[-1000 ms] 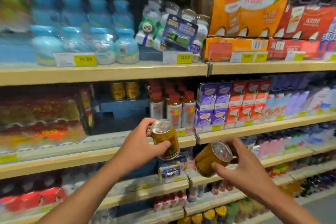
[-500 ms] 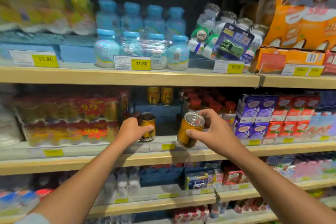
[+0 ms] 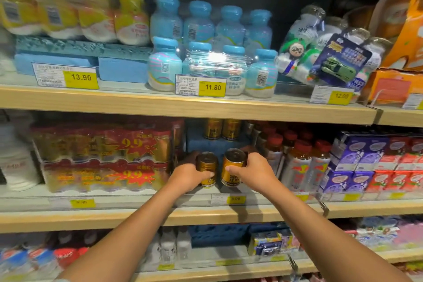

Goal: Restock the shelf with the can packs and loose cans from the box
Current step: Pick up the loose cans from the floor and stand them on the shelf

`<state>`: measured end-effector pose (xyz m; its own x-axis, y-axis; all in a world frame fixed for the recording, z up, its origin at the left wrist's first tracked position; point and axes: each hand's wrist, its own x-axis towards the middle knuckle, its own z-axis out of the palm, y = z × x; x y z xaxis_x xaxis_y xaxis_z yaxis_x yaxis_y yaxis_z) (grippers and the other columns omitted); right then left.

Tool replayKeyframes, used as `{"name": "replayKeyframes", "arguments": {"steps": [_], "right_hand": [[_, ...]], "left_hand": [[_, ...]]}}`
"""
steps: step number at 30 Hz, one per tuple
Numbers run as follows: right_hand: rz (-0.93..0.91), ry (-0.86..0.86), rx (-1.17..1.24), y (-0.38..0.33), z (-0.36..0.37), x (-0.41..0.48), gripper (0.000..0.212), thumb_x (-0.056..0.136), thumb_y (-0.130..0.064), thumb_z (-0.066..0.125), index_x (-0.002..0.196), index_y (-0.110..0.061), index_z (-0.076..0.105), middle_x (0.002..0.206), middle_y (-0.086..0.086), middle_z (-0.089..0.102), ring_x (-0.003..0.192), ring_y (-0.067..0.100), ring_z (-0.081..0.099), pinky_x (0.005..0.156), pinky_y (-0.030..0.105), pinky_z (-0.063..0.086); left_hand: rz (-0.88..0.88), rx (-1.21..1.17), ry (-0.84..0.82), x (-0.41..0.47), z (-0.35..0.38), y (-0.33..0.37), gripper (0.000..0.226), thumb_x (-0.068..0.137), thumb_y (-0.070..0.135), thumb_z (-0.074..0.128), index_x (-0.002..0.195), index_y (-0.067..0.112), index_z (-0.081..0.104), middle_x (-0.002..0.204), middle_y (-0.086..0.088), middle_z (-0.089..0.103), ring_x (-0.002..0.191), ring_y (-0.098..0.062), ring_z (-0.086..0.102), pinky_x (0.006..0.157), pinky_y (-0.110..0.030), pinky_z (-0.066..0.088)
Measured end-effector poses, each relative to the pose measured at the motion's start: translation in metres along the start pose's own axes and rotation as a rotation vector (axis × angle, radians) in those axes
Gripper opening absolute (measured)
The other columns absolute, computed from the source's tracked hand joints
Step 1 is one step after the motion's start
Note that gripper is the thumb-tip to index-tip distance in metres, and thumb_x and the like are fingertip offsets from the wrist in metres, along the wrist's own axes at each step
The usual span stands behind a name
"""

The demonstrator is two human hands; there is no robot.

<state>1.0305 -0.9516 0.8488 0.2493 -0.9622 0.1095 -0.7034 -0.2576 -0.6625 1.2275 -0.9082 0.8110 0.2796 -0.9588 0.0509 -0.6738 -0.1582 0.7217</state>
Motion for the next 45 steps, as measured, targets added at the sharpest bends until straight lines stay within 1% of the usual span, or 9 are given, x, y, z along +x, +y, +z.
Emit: {"name": "replayKeyframes", "arguments": {"steps": [5,9,12,15,17,19,25,34,45], "right_hand": [[0.06,-0.046,-0.115,0.01,0.018,0.013,0.034,0.082,-0.046,0.073,0.091,-0.014,0.071,0.088,0.003,0.071,0.085,0.019,0.067,0.079,0.037,0.057],[0.053,-0.013,-0.051,0.014,0.017,0.013,0.048,0.083,-0.041,0.073,0.116,-0.009,0.059,0.101,0.009,0.071,0.097,0.025,0.066,0.081,0.035,0.054],[0.056,-0.01,-0.105,0.018,0.016,0.014,0.071,0.078,-0.039,0.079,0.133,-0.008,0.044,0.108,0.008,0.068,0.102,0.026,0.065,0.075,0.03,0.046],[0.105,-0.044,-0.187,0.026,0.022,0.017,0.059,0.076,-0.04,0.081,0.119,-0.011,0.052,0.1,0.002,0.066,0.091,0.02,0.063,0.074,0.03,0.05],[0.116,-0.03,-0.18,0.029,0.026,0.02,0.055,0.077,-0.04,0.081,0.115,-0.014,0.051,0.102,0.003,0.065,0.093,0.021,0.063,0.074,0.03,0.049],[0.113,-0.012,-0.182,0.029,0.029,0.023,0.052,0.079,-0.038,0.079,0.114,-0.014,0.049,0.102,0.005,0.065,0.093,0.022,0.063,0.072,0.03,0.046],[0.112,0.077,-0.196,0.023,0.045,0.039,0.054,0.082,-0.024,0.074,0.127,-0.01,0.047,0.12,0.013,0.063,0.11,0.031,0.062,0.087,0.036,0.053],[0.174,0.098,-0.252,0.021,0.054,0.063,0.053,0.084,-0.021,0.073,0.13,-0.01,0.048,0.126,0.013,0.062,0.114,0.03,0.062,0.091,0.036,0.053],[0.165,0.078,-0.27,0.021,0.057,0.072,0.047,0.087,-0.024,0.07,0.128,-0.01,0.052,0.125,0.013,0.064,0.113,0.031,0.063,0.09,0.035,0.052]], "left_hand": [[-0.026,0.107,-0.078,-0.001,-0.004,0.002,0.068,0.08,0.047,0.073,0.136,0.027,0.039,0.12,-0.001,0.063,0.093,-0.014,0.055,0.081,-0.03,0.048],[-0.09,0.21,-0.145,0.0,-0.002,0.001,0.041,0.084,0.052,0.069,0.105,0.02,0.055,0.09,0.001,0.065,0.081,-0.012,0.06,0.066,-0.028,0.045],[-0.095,0.219,-0.112,0.001,0.0,0.002,0.053,0.086,0.05,0.067,0.122,0.014,0.052,0.09,0.002,0.06,0.085,-0.015,0.059,0.072,-0.03,0.047],[-0.097,0.233,-0.117,0.002,-0.001,0.004,0.066,0.088,0.048,0.066,0.135,0.009,0.044,0.111,-0.007,0.062,0.092,-0.018,0.056,0.079,-0.032,0.048],[-0.098,0.229,-0.111,0.009,0.0,0.003,0.084,0.084,0.049,0.069,0.147,0.012,0.028,0.133,-0.012,0.056,0.108,-0.024,0.058,0.083,-0.034,0.048],[-0.108,0.191,-0.089,0.019,0.003,0.002,0.093,0.079,0.045,0.076,0.149,0.016,0.022,0.142,-0.012,0.047,0.121,-0.027,0.054,0.091,-0.038,0.05],[-0.099,0.215,-0.002,0.045,0.015,0.005,0.077,0.072,0.04,0.084,0.129,0.013,0.04,0.129,-0.012,0.055,0.119,-0.031,0.054,0.097,-0.044,0.049],[-0.051,0.241,0.074,0.06,0.026,0.009,0.07,0.078,0.034,0.08,0.132,0.01,0.042,0.134,-0.012,0.053,0.124,-0.031,0.052,0.101,-0.042,0.045],[-0.056,0.147,0.077,0.059,0.027,0.01,0.075,0.076,0.03,0.082,0.135,0.011,0.04,0.138,-0.012,0.052,0.125,-0.029,0.053,0.099,-0.038,0.046]]}}
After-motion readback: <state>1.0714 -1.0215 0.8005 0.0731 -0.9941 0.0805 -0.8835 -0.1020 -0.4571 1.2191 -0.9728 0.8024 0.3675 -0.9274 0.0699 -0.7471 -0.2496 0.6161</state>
